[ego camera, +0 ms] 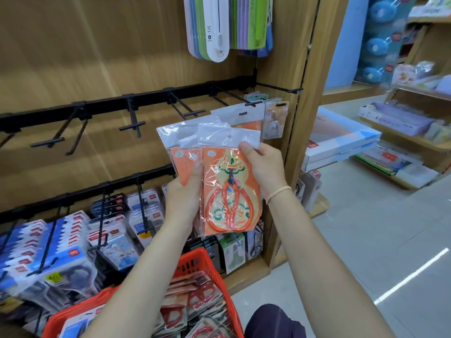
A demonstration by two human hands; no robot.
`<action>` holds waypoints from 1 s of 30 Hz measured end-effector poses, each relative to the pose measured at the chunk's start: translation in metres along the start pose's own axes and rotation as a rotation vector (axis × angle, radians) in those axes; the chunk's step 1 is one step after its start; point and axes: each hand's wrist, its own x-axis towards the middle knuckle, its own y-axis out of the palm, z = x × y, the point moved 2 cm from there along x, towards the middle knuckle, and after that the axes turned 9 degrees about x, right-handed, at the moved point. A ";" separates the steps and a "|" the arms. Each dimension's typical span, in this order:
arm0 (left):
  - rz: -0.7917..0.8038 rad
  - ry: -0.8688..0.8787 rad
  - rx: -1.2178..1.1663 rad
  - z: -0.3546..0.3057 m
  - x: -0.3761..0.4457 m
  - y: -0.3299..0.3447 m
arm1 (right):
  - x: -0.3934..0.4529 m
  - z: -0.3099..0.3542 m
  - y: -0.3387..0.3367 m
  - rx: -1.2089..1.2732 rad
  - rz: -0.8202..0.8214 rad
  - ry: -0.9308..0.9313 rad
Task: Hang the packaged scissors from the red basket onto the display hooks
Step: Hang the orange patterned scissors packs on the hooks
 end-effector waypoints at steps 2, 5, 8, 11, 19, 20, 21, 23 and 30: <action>-0.019 0.017 0.027 0.000 0.002 -0.004 | 0.004 0.001 0.000 0.025 -0.023 -0.001; -0.075 0.018 0.053 0.002 0.005 -0.012 | 0.014 0.006 -0.006 0.050 -0.105 -0.012; -0.122 0.040 0.098 0.005 0.005 -0.018 | 0.027 0.013 -0.011 0.017 -0.167 -0.030; -0.147 0.060 0.126 0.007 0.004 -0.021 | 0.033 0.024 -0.009 0.030 -0.189 -0.040; -0.168 0.080 0.127 0.007 0.005 -0.024 | 0.049 0.031 -0.003 -0.056 -0.230 -0.082; -0.172 0.076 0.119 0.008 0.005 -0.024 | 0.050 0.031 -0.002 -0.063 -0.236 -0.087; -0.177 0.071 0.109 0.008 0.004 -0.025 | 0.051 0.031 -0.001 -0.069 -0.240 -0.095; -0.207 0.064 0.095 0.009 0.002 -0.025 | 0.053 0.029 0.001 -0.077 -0.245 -0.099; -0.262 0.084 0.118 0.017 0.000 -0.032 | 0.056 0.023 0.005 -0.076 -0.255 -0.084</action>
